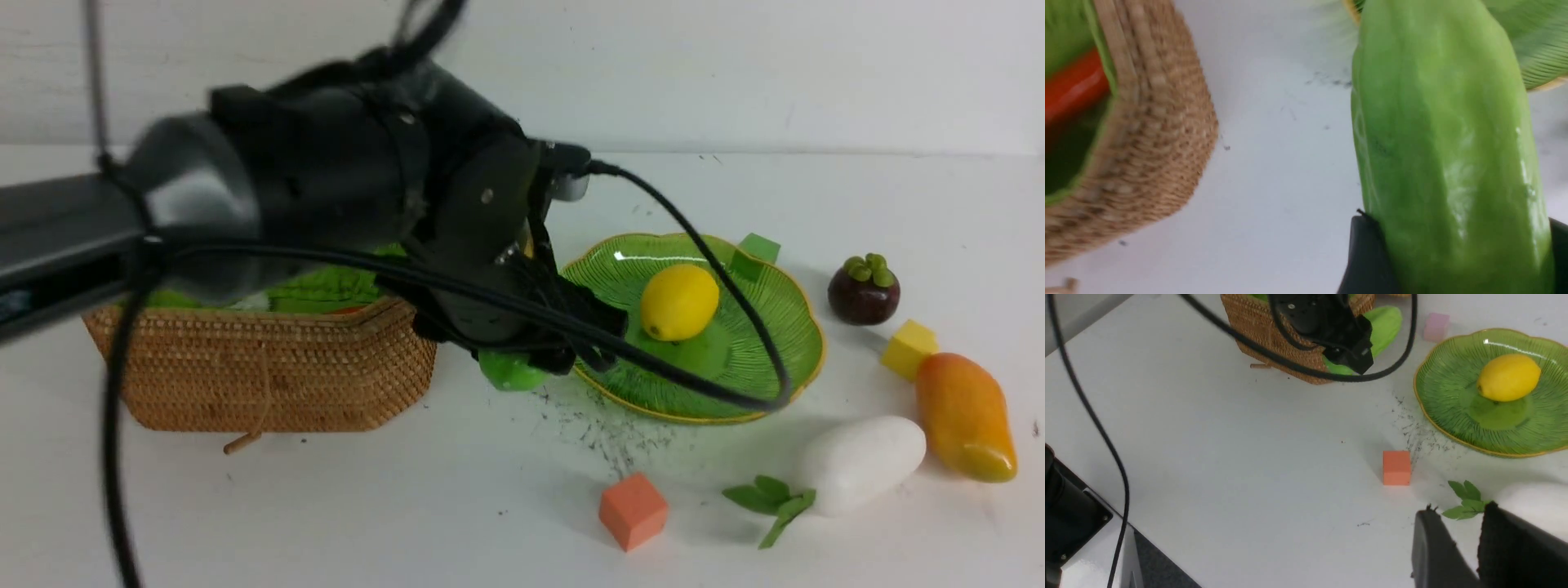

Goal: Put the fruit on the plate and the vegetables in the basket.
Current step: Take a chayote with your left arm and place it on the basket on the left.

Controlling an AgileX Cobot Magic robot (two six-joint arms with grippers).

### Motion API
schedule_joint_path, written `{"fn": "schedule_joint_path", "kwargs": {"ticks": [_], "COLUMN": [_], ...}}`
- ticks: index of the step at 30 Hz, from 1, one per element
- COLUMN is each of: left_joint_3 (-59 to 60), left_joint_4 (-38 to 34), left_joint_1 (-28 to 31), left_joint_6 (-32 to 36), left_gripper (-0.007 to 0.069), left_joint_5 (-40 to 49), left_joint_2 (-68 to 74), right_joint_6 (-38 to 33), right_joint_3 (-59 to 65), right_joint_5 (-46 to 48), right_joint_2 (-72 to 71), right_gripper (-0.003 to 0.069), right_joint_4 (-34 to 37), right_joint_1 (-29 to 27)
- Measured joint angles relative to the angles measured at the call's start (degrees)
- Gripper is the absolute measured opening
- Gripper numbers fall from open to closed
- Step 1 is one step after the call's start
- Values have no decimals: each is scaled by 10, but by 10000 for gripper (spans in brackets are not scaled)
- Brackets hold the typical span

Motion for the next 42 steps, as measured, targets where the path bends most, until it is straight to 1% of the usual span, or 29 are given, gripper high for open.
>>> {"fn": "schedule_joint_path", "kwargs": {"ticks": [1, 2, 3, 5, 6, 7, 10, 11, 14, 16, 18, 20, 24, 29, 32, 35, 37, 39, 42], "left_joint_3": [0, 0, 0, 0, 0, 0, 0, 0, 1, 1, 1, 3, 3, 3, 3, 3, 3, 3, 3], "left_joint_4": [0, 8, 20, 41, 45, 54, 57, 54, 32, 28, 23, 10, -8, -3, 9, 13, 13, 4, -29], "left_joint_1": [-1, -2, 2, 16, 21, 41, 85, 114, 183, 213, 242, 267, 288, 295, 297, 297, 297, 297, 297], "left_joint_6": [0, 64, 105, 177, 197, 282, 423, 500, 635, 678, 706, 709, 696, 685, 669, 665, 663, 663, 657], "left_gripper": [458, 458, 458, 458, 458, 458, 458, 458, 458, 458, 458, 458, 458, 459, 518, 606, 630, 630, 586], "left_joint_5": [0, 4, 7, 15, 18, 29, 48, 50, 50, 50, 48, 32, 6, -6, -7, -7, -7, -6, -6], "left_joint_2": [-4, -34, -53, -80, -85, -98, -105, -104, -92, -81, -65, -50, -42, -42, -42, -42, -43, -49, -63], "right_joint_6": [0, -8, -16, -39, -44, -61, -93, -107, -123, -124, -125, -127, -127, -127, -127, -127, -127, -127, -127], "right_joint_3": [0, 0, 0, 0, 0, 0, 0, 0, 0, 0, 0, 0, 0, 0, 0, 0, 0, 0, 0], "right_joint_5": [-2, -21, -35, -66, -69, -90, -118, -126, -131, -131, -131, -127, -122, -107, -101, -97, -97, -97, -97], "right_joint_2": [0, 0, 0, 0, 0, 0, 0, 0, 0, 0, 0, 0, 0, 0, 0, 0, 0, 0, 0], "right_gripper": [183, 183, 183, 183, 183, 185, 186, 188, 189, 190, 192, 192, 192, 195, 195, 196, 199, 199, 202], "right_joint_4": [0, 4, 7, 20, 21, 33, 54, 66, 86, 90, 92, 92, 92, 94, 95, 95, 95, 95, 95], "right_joint_1": [0, 0, 0, 0, 0, 0, 0, 0, 0, 0, 0, 0, 0, 0, 0, 0, 0, 0, 0]}}
